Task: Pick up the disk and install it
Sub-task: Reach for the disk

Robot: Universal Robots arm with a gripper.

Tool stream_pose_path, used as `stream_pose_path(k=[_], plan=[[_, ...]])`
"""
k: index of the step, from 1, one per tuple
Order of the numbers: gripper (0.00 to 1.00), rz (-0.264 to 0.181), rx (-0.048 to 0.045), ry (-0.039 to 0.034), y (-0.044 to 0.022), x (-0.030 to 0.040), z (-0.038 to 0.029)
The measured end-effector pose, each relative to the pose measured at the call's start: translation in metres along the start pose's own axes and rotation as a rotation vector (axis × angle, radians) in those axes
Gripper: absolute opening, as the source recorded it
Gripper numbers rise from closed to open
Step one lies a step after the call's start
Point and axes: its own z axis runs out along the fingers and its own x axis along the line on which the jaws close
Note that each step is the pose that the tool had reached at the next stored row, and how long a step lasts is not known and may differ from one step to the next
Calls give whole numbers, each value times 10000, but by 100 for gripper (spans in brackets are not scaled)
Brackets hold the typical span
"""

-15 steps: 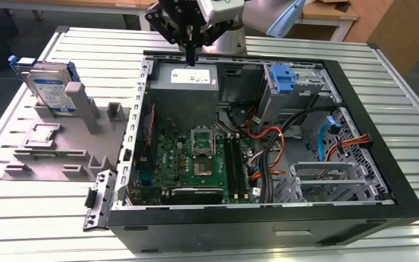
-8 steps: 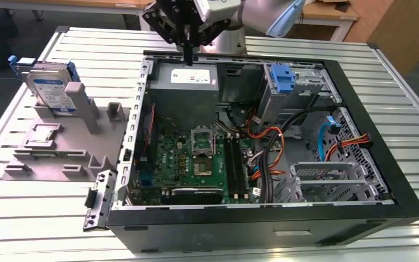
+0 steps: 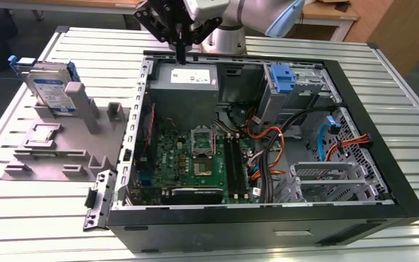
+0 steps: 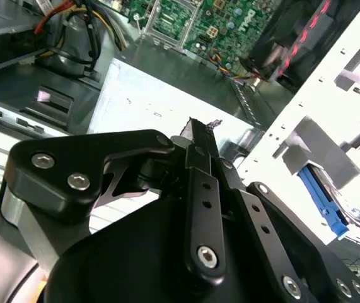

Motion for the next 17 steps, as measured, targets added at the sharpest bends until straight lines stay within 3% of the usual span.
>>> stream_pose_path(k=[17], plan=[[10, 1, 0, 0, -3, 47, -1]])
